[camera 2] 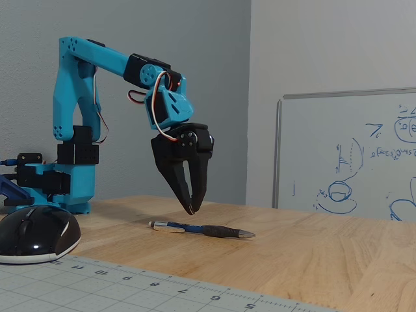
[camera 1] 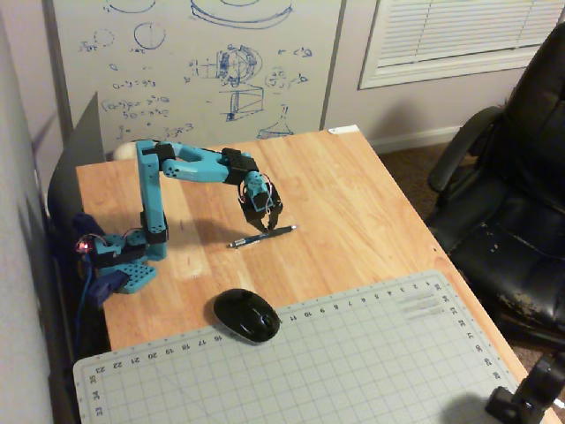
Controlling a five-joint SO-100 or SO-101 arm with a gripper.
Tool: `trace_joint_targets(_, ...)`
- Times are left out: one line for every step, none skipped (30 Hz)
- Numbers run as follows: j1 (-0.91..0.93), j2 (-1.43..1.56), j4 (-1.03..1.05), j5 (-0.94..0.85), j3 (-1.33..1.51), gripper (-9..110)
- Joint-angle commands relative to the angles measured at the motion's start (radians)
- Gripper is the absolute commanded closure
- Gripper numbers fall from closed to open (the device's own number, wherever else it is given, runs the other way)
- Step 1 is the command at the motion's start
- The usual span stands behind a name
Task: Touch the pen.
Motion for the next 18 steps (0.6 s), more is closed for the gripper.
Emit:
trace_joint_targets(-0.006,0.02,-0.012,0.011,-0.028,101)
trace_joint_targets(-0.006,0.018,-0.012,0.011,-0.025,101)
trace_joint_targets(-0.006,0.018,-0.012,0.009,-0.02,101)
trace_joint_targets(-0.006,0.014,-0.012,0.008,-0.014,101)
trace_joint_targets(-0.006,0.008,-0.012,0.011,-0.008,101)
trace_joint_targets(-0.006,0.0,-0.012,0.011,-0.003,101)
trace_joint_targets(-0.006,-0.006,-0.014,0.011,0.0,101)
trace_joint_targets(-0.006,-0.011,-0.014,0.011,0.0,101)
trace_joint_targets(-0.006,-0.014,-0.014,0.011,0.0,101)
trace_joint_targets(-0.006,-0.017,-0.014,0.011,0.0,101)
trace_joint_targets(-0.006,-0.018,-0.014,0.011,0.0,101)
trace_joint_targets(-0.006,-0.018,-0.014,0.011,0.0,101)
trace_joint_targets(-0.006,-0.018,-0.014,0.011,0.002,101)
trace_joint_targets(-0.006,-0.018,-0.014,0.011,0.003,101)
trace_joint_targets(-0.006,-0.02,-0.012,0.011,0.003,101)
trace_joint_targets(-0.006,-0.02,-0.012,0.011,0.005,101)
trace_joint_targets(-0.006,-0.021,-0.012,0.011,0.005,101)
trace_joint_targets(-0.006,-0.025,-0.012,0.011,0.005,101)
